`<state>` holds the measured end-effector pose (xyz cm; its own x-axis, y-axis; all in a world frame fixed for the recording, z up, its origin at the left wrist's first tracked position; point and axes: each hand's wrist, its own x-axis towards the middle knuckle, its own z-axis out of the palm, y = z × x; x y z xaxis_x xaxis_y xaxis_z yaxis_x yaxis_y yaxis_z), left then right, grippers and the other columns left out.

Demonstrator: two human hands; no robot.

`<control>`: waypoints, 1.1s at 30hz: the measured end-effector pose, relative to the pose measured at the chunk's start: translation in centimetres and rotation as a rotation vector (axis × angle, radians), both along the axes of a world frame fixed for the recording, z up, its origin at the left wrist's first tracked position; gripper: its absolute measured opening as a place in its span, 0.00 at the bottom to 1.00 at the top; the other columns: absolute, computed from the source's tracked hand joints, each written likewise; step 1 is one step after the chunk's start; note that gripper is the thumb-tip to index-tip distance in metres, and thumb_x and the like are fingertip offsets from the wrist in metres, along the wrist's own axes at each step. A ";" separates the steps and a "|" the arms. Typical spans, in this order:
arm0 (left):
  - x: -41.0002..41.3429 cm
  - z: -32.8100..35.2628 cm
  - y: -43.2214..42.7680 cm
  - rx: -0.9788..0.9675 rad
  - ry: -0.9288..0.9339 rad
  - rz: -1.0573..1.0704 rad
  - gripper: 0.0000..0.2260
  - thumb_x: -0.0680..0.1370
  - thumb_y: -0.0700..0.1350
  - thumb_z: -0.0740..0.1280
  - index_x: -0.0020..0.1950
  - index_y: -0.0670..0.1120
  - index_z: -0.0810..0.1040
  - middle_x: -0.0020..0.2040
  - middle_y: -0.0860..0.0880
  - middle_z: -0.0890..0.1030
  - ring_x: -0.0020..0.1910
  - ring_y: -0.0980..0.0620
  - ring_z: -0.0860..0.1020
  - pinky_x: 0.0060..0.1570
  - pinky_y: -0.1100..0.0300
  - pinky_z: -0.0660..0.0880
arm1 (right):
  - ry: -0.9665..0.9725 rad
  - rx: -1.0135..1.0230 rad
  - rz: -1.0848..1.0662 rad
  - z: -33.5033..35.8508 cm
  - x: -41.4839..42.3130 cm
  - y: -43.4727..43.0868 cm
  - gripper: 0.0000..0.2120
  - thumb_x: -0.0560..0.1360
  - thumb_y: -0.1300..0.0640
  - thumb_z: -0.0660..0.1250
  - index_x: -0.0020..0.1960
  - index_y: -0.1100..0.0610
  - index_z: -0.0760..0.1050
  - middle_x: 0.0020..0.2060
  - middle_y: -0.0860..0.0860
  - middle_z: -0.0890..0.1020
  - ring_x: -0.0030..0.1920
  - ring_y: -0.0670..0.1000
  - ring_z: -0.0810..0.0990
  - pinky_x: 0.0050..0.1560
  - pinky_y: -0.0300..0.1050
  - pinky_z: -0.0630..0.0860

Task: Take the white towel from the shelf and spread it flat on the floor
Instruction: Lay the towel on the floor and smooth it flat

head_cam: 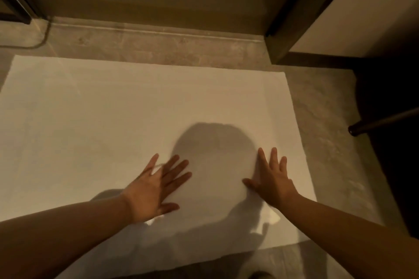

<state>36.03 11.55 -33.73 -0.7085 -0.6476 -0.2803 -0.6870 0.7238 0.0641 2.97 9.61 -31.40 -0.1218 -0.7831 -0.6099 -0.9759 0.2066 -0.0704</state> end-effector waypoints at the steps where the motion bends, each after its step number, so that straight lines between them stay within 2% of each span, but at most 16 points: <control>1: 0.5 0.1 0.0 -0.005 -0.008 0.050 0.33 0.74 0.65 0.53 0.73 0.47 0.64 0.73 0.43 0.66 0.71 0.39 0.63 0.61 0.32 0.65 | -0.001 -0.005 0.005 0.0 0.1 -0.1 0.47 0.71 0.33 0.62 0.74 0.43 0.32 0.75 0.52 0.32 0.74 0.63 0.33 0.66 0.72 0.59; 4: 2.1 0.3 0.1 0.015 -0.022 0.267 0.34 0.76 0.66 0.45 0.72 0.45 0.66 0.73 0.41 0.65 0.71 0.36 0.62 0.61 0.30 0.62 | 0.000 -0.003 -0.004 0.0 0.3 -0.5 0.48 0.70 0.33 0.63 0.74 0.44 0.32 0.75 0.53 0.32 0.73 0.64 0.34 0.65 0.73 0.60; 6: 3.4 0.3 0.2 0.032 -0.039 0.418 0.37 0.76 0.68 0.41 0.73 0.44 0.63 0.74 0.40 0.61 0.72 0.35 0.59 0.61 0.29 0.60 | -0.006 0.007 -0.013 -0.1 0.2 -0.9 0.49 0.70 0.33 0.64 0.74 0.44 0.32 0.74 0.53 0.32 0.73 0.64 0.34 0.65 0.73 0.59; 10: 5.4 -0.7 0.4 0.061 -0.106 0.602 0.39 0.71 0.72 0.36 0.76 0.50 0.39 0.76 0.44 0.39 0.74 0.39 0.37 0.66 0.32 0.47 | -0.026 0.023 -0.015 -0.2 -0.2 -1.5 0.50 0.69 0.33 0.65 0.74 0.42 0.31 0.74 0.53 0.31 0.73 0.64 0.33 0.67 0.72 0.57; 12: 5.7 -1.1 0.3 0.058 -0.132 0.614 0.40 0.69 0.73 0.32 0.74 0.51 0.32 0.75 0.44 0.33 0.73 0.40 0.32 0.66 0.33 0.45 | -0.026 0.031 -0.013 -0.2 -0.3 -1.8 0.50 0.69 0.33 0.65 0.74 0.42 0.31 0.74 0.53 0.31 0.73 0.64 0.33 0.67 0.72 0.56; 28: 4.5 -0.2 -2.2 0.137 -0.214 0.603 0.40 0.66 0.72 0.27 0.71 0.51 0.25 0.73 0.43 0.28 0.73 0.38 0.32 0.66 0.33 0.47 | -0.032 0.049 -0.031 0.0 -0.8 -4.0 0.50 0.70 0.34 0.65 0.74 0.43 0.31 0.74 0.53 0.30 0.73 0.63 0.32 0.69 0.71 0.52; 33: 5.7 0.1 -2.0 0.159 -0.129 0.669 0.38 0.69 0.71 0.30 0.72 0.51 0.28 0.73 0.46 0.28 0.73 0.44 0.32 0.69 0.37 0.44 | 0.004 0.033 -0.022 -0.1 -0.7 -3.8 0.50 0.68 0.30 0.62 0.74 0.43 0.30 0.75 0.53 0.32 0.74 0.62 0.33 0.68 0.72 0.52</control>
<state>41.77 9.53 -33.62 -0.1271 -0.8773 -0.4628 -0.9910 0.1317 0.0227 2.32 5.82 -31.53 -0.1412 -0.7599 -0.6346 -0.9714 0.2299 -0.0591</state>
